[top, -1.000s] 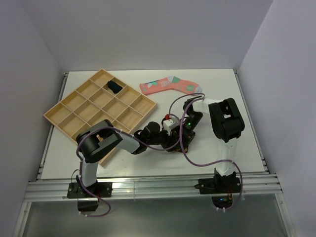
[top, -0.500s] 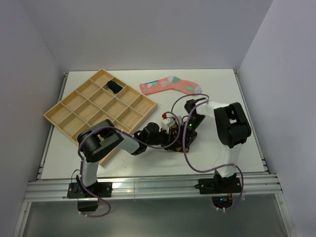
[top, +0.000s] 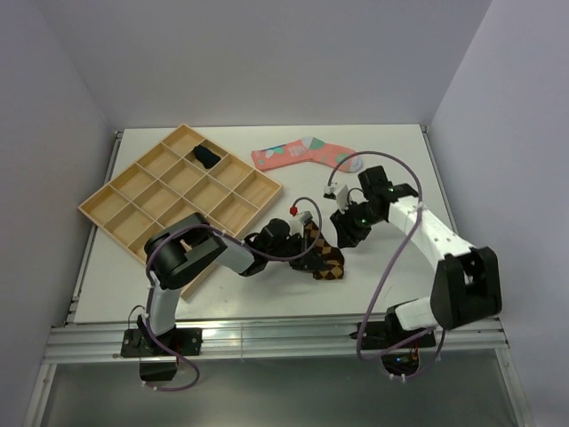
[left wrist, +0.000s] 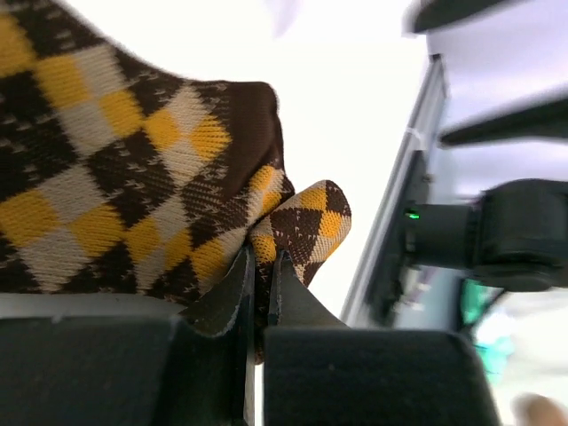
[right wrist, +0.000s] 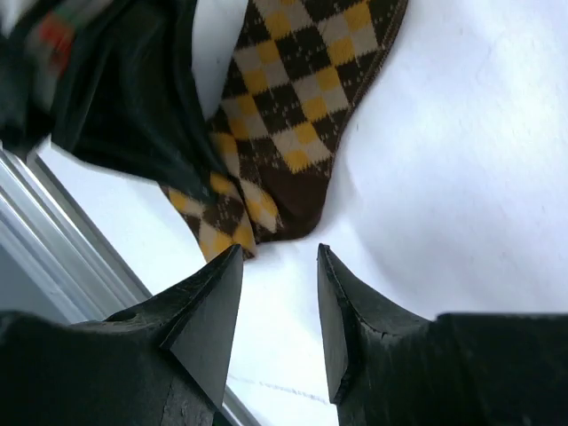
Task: Roll the socks
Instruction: Roll the sock at the center of the board.
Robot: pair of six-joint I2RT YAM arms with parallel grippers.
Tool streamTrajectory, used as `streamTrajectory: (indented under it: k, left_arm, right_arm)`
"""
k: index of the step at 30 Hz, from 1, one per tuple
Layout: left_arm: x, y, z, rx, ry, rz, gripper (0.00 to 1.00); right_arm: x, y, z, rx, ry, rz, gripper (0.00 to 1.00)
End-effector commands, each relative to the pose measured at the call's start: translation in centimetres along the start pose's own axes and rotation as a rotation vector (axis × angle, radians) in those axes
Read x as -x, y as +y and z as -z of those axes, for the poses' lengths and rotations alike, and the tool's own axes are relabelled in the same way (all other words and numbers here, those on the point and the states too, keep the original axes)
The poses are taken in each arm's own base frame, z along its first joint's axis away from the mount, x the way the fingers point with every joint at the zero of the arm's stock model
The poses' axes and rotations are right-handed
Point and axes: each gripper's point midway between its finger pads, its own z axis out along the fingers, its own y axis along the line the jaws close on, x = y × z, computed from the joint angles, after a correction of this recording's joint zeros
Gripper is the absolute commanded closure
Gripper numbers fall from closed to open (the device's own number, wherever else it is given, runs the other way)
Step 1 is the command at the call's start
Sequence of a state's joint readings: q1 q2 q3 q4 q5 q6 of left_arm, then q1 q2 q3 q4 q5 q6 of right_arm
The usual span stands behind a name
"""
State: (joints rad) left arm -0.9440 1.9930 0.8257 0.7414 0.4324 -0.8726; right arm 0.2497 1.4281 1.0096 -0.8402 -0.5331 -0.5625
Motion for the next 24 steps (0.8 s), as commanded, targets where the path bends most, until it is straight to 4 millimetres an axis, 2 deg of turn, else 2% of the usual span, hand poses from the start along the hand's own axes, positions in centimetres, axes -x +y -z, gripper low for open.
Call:
streamTrajectory:
  k: [1,6,8,11,16,24]
  left_arm:
    - [-4.1,2.4,0.7,0.049,0.169,0.260,1.00]
    - [-4.0,2.6,0.9,0.044,0.200,0.402,1.00]
    - [-4.1,2.3,0.8,0.036,0.221,0.449,1.00]
    - [-4.2,2.4,0.4,0.055,0.246,0.506,1.00]
    - [-4.9,3.4,0.6,0.084,0.265,0.601,1.00]
    - [-5.4,4.2,1.0,0.081,0.261,0.652,1.00]
  right_arm:
    - [0.2,-0.3,1.5,-0.089,-0.080,0.132,0.53]
    - [-1.6,0.7,1.6,-0.134,-0.125,0.360,0.50]
    - [-3.1,1.3,0.6,-0.112,-0.106,0.440,0.50]
    - [-4.0,2.7,-0.4,-0.086,-0.109,0.552,0.47]
    - [-4.7,5.2,-1.9,-0.033,-0.105,0.701,0.43]
    - [-5.3,6.3,-3.3,-0.004,-0.082,0.828,0.39]
